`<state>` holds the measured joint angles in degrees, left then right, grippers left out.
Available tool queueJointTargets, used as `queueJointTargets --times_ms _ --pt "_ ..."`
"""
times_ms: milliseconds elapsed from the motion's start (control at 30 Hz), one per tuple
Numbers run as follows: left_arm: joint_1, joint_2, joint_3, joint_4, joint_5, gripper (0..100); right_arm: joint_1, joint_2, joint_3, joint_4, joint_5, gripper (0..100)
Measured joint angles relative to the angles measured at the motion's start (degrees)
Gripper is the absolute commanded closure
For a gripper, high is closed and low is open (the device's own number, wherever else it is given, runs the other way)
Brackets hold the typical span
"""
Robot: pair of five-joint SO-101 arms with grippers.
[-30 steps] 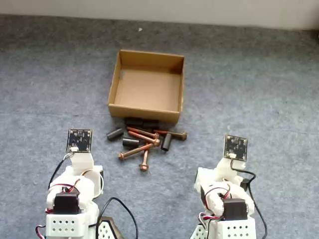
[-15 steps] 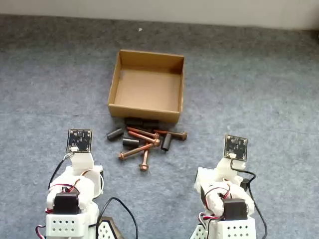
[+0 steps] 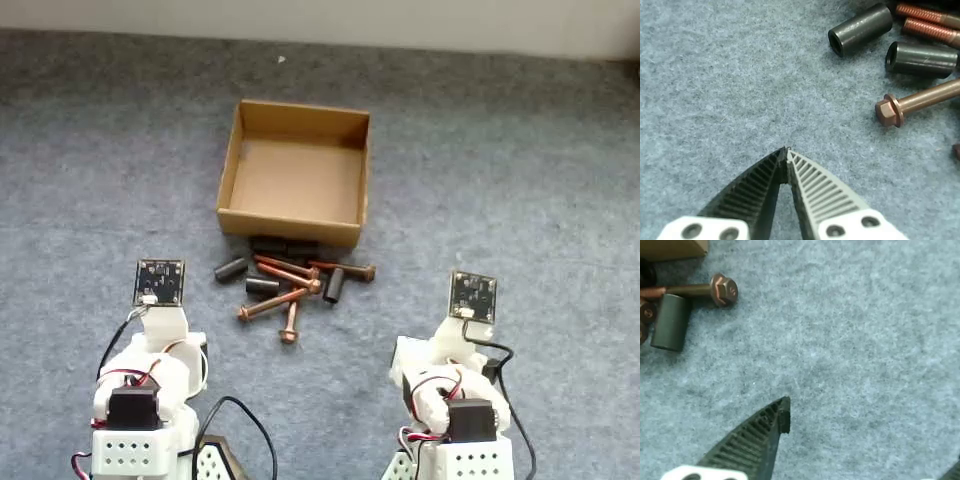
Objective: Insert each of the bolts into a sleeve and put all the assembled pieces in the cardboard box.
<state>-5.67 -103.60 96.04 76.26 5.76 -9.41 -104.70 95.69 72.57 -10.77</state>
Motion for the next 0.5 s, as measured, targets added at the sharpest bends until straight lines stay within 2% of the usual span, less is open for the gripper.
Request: queueJointTargets --times_ms 500 --pt "0.00 -0.09 -0.53 0.00 0.00 99 0.00 0.00 0.00 -0.35 0.00 51.3"
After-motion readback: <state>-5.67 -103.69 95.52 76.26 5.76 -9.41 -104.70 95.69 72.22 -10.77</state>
